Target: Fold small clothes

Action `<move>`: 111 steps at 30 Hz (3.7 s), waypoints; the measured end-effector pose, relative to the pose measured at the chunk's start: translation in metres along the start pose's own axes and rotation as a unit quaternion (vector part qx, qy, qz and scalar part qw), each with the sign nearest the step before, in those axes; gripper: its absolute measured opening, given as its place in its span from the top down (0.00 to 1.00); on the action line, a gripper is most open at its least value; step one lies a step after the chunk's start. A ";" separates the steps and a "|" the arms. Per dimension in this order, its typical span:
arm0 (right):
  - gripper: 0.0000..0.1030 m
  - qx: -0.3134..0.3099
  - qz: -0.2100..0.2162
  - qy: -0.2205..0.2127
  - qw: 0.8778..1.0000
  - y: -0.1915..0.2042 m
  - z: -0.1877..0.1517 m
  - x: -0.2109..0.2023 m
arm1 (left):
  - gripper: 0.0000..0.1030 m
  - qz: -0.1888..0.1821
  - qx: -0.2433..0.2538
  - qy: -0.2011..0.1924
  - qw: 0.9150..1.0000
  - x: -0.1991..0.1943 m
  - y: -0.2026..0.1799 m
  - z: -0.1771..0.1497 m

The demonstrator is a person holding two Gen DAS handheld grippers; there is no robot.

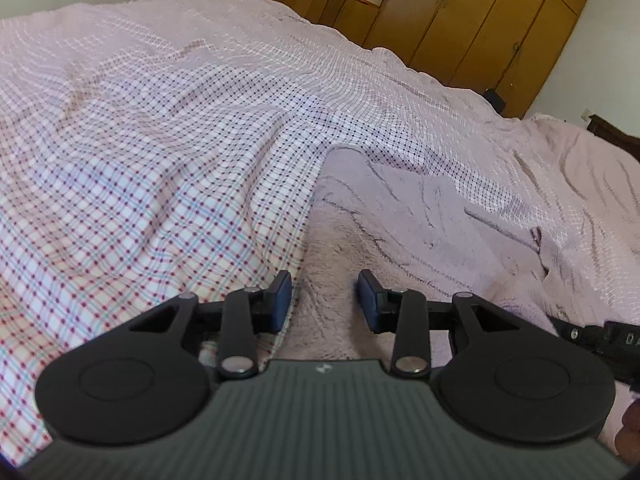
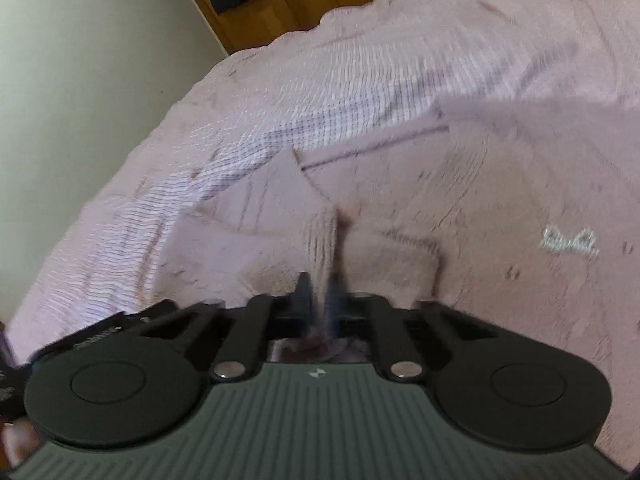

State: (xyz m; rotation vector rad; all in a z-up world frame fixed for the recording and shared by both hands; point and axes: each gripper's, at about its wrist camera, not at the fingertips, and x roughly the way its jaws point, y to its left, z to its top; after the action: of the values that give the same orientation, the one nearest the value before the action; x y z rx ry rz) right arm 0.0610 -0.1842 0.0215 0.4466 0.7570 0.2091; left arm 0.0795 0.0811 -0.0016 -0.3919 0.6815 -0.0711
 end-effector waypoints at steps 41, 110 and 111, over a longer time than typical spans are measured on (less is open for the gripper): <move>0.81 -0.065 -0.226 -0.083 0.968 -0.135 0.030 -0.126 | 0.59 0.061 -0.004 0.013 0.998 -0.004 -0.018 -0.001; 0.93 0.277 -0.255 -0.333 0.865 -0.399 -0.002 -0.244 | 0.49 -0.099 0.223 -0.021 0.969 0.038 -0.349 -0.176; 0.93 0.271 -0.255 -0.334 0.866 -0.398 -0.001 -0.243 | 0.49 -0.099 0.223 -0.021 0.970 0.038 -0.349 -0.176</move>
State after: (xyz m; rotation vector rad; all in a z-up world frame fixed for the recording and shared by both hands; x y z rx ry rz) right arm -0.1029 -0.6195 -0.0135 0.7757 0.2058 -0.6554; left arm 0.0206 -0.3070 -0.0180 -0.0261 0.5634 -0.3978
